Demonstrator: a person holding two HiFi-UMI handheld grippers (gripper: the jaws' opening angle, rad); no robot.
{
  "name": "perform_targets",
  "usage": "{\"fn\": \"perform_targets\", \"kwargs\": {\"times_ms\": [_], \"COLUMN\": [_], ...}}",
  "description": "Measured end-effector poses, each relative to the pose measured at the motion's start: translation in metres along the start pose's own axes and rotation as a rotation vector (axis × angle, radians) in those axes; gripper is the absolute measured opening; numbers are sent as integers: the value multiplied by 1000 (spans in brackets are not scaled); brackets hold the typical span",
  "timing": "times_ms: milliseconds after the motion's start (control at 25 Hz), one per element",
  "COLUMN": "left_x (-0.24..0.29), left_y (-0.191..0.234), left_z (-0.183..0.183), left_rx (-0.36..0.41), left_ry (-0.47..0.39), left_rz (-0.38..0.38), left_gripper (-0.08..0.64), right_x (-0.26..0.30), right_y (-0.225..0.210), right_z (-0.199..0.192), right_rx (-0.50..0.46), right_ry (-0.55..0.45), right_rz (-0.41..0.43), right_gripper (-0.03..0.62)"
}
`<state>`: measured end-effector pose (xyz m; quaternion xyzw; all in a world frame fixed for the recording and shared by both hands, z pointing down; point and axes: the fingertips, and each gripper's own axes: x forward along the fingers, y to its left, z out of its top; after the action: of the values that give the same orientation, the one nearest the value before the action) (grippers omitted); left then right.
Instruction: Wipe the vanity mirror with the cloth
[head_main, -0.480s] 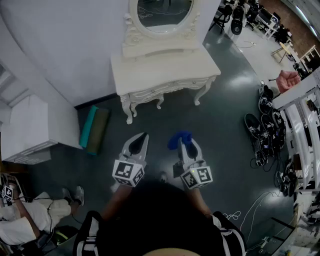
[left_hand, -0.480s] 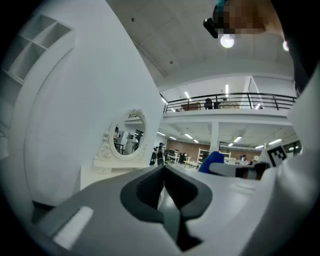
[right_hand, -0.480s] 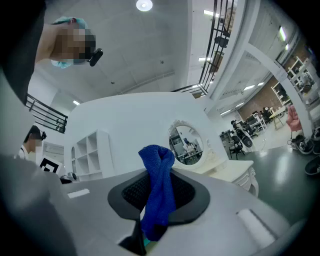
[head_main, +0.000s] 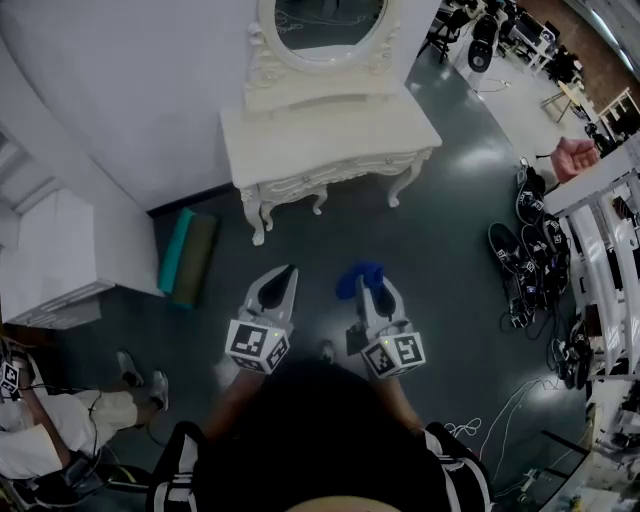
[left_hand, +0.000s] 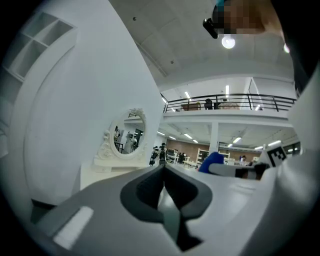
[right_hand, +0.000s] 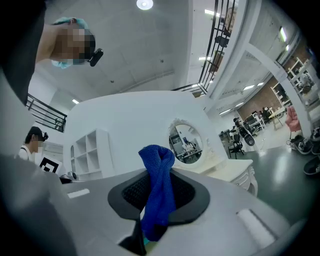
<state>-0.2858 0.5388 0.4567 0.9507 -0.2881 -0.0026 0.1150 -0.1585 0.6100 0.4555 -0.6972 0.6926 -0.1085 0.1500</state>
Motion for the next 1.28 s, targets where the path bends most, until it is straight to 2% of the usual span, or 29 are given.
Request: {"fn": "perform_targets", "kwargs": {"times_ms": [480,840,1080,1280], "left_x": [-19,-32,-18,12], "left_y": [34,67,81,90], "left_z": [3,7,2,-2], "left_rx": [5,6,-28,-32], "left_ry": [5,10,22,20], "left_rz": [-4,-47,-40,-32], "left_gripper": [11,11,11,11], "right_x": [10,23,37,59], "right_y": [27,47,38,12], "right_z": [-12,-23,-26,-28], "right_rx": [18,12,10,14], "right_ry": [-13,-32,-21,-26], "right_rz": [-11,-74,-94,-90], "right_gripper": [71,71,71,71]}}
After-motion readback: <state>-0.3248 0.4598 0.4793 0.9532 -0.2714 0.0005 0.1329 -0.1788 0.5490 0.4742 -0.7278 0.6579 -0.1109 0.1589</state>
